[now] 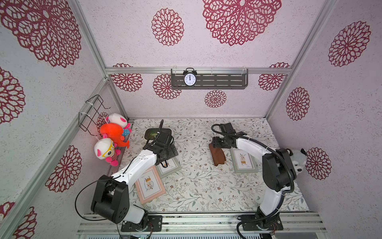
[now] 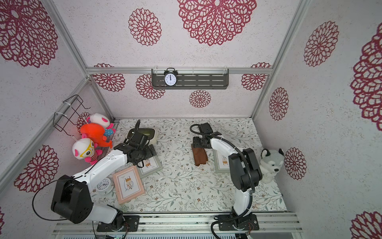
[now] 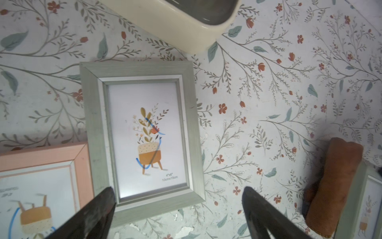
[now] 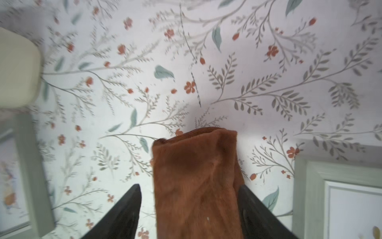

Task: Wipe the picture frame with a cloth
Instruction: Place the cleaning item at the center of the board, then move the picture frame to the center of the board.

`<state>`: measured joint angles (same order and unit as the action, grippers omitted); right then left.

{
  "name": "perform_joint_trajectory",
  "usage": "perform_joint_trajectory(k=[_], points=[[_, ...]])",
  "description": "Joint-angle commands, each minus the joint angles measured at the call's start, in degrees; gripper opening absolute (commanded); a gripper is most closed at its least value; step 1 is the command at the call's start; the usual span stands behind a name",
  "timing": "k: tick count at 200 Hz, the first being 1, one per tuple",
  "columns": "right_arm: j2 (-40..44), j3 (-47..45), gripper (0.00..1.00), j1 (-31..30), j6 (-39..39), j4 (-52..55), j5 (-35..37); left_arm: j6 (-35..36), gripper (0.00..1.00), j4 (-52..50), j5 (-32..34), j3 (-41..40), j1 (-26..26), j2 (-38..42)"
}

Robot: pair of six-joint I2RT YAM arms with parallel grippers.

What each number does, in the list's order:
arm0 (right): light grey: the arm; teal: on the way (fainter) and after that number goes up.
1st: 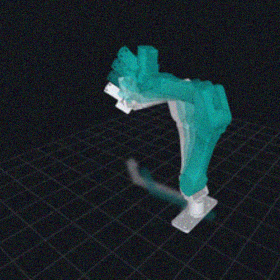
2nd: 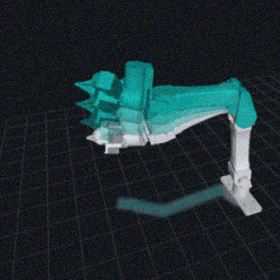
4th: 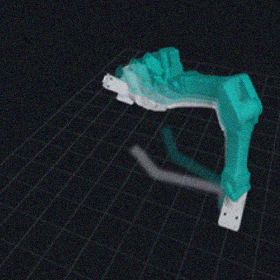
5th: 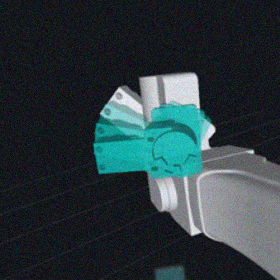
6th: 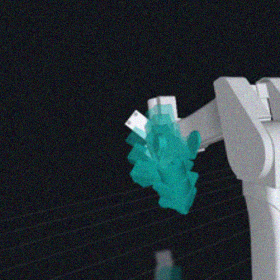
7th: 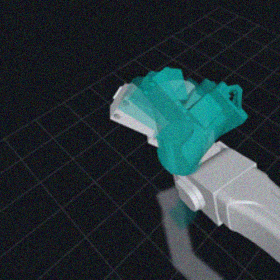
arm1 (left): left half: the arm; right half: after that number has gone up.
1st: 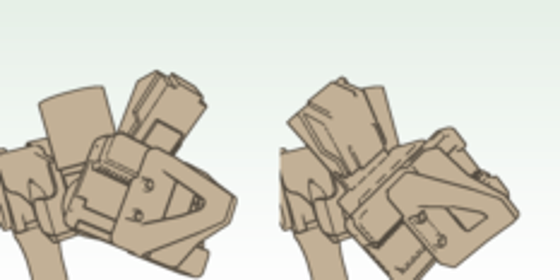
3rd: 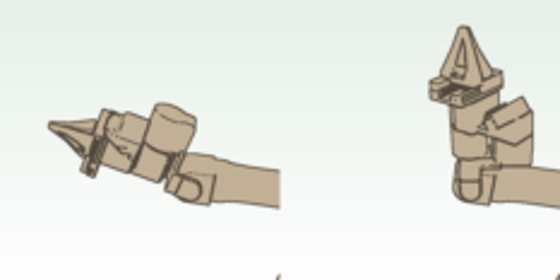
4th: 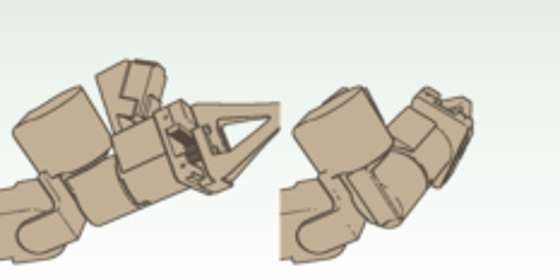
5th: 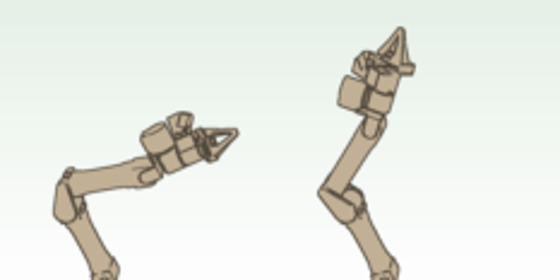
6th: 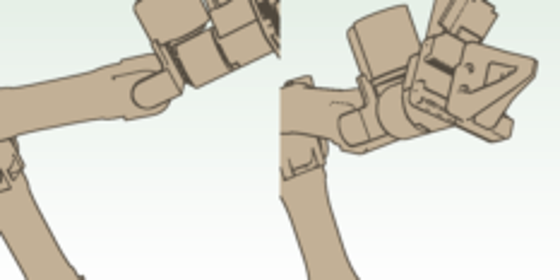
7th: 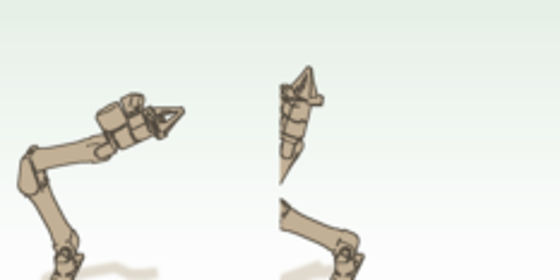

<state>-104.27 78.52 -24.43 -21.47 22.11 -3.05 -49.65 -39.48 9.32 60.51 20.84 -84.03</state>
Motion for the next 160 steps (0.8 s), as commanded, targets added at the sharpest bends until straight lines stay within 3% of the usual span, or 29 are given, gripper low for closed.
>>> perform_joint_trajectory(k=[1, 35, 96, 160], points=[[4.18, 0.42, 0.76, 0.34, 0.83, 0.43, -3.99, 1.05, 0.98, -0.99, 0.24, -2.05, -2.75, 1.66], [0.53, 2.45, 0.74, -1.88, 1.87, 2.27, -2.49, 1.31, 0.98, 2.3, -3.06, -4.52, -6.37, 2.07], [-13.03, 12.99, 0.67, -17.03, 1.2, -0.28, -7.83, 0.21, 0.98, 3.13, -4.97, -7.69, -14.48, 5.11], [-26.71, 26.9, 0.52, -24.85, -2.08, 0.91, -7.97, 2.78, 0.98, 2.58, -5.63, -8.92, -20.82, 9.24]])
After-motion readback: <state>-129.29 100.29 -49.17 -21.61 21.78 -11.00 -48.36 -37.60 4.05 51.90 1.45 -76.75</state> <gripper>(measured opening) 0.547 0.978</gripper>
